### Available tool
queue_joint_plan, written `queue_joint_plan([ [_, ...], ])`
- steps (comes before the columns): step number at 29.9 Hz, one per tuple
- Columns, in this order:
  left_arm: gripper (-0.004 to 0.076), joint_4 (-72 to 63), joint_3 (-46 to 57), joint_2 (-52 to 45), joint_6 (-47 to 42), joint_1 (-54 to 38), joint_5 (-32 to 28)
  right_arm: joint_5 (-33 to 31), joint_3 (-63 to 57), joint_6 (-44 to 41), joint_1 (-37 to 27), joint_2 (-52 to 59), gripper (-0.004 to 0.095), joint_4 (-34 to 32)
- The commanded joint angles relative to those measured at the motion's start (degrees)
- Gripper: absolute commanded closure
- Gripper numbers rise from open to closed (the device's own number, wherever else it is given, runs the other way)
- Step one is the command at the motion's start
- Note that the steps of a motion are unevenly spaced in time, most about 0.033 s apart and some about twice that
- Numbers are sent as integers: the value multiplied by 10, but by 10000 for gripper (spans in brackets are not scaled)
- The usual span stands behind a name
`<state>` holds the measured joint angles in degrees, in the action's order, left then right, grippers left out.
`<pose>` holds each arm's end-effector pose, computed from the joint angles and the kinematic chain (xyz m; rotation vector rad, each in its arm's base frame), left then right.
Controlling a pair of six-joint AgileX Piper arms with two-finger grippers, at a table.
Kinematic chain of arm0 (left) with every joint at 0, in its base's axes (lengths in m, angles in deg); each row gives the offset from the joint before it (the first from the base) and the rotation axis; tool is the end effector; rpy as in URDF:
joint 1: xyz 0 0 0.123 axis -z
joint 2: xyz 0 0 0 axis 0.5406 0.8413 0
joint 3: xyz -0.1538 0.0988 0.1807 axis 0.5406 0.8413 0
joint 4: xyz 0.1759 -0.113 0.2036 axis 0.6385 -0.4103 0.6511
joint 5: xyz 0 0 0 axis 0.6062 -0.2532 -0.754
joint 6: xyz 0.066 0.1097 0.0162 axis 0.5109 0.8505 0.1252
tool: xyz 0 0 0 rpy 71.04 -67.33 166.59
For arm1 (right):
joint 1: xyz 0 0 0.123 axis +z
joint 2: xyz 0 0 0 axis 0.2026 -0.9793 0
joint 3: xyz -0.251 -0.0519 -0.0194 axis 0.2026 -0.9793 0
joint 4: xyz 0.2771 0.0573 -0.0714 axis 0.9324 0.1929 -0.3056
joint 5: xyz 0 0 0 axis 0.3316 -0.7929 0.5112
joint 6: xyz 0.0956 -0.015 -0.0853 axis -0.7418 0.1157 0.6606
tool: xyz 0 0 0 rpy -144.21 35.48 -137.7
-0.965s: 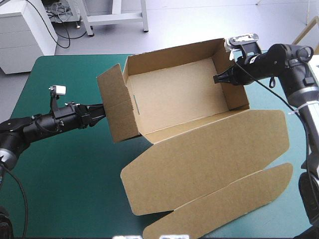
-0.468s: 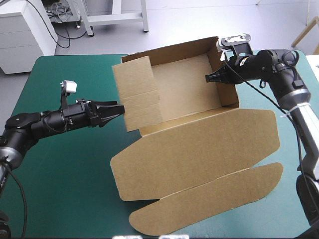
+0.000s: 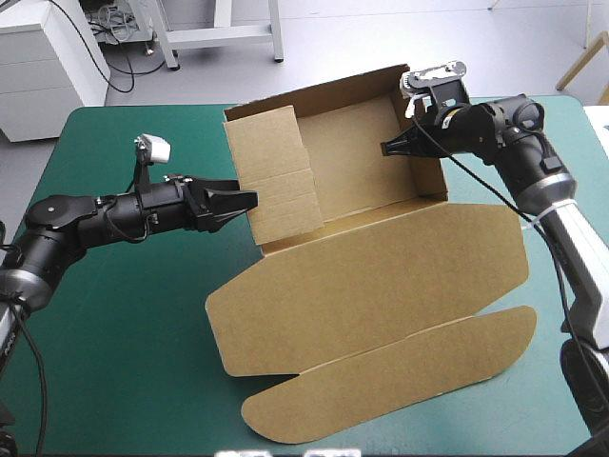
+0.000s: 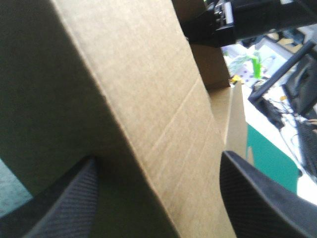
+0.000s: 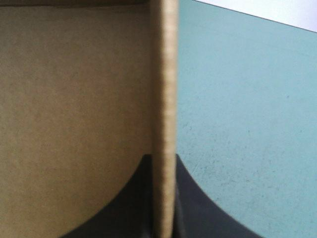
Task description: Fold the box
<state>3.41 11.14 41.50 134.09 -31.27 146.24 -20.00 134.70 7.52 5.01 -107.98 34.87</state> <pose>0.3284 -0.1180 0.3043 0.5209 1.9208 -1.1372 0.4237 0.1314 0.3525 -0.3953 2.2474 0.1669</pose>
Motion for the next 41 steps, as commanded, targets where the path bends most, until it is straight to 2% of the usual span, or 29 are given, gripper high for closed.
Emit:
queue_joint_plan([
  [1,232,59,-64,-18,-80,36,-67,51,16,-30,16,28,909,-29],
  [4,232,181,-107,-18,-188,73,-142,58,16,-45,21,28,909,-38],
  [7,232,309,-146,-17,-289,110,-186,63,16,-55,21,28,908,-37],
  [15,232,608,-228,26,-564,194,-198,80,16,-82,21,28,908,-39],
  [21,232,672,-231,54,-694,216,-257,83,16,-86,21,28,908,-39],
  [25,258,676,-232,65,-710,226,-276,89,16,-89,21,28,908,-39],
  [29,363,682,-232,74,-722,235,-280,94,16,-90,21,28,908,-39],
  [34,527,687,-232,76,-722,257,-322,100,16,-96,21,28,908,-39],
  [39,725,686,-232,85,-719,260,-337,92,16,-100,21,28,908,-33],
  [41,734,686,-232,93,-719,260,-331,81,16,-100,21,28,908,-33],
])
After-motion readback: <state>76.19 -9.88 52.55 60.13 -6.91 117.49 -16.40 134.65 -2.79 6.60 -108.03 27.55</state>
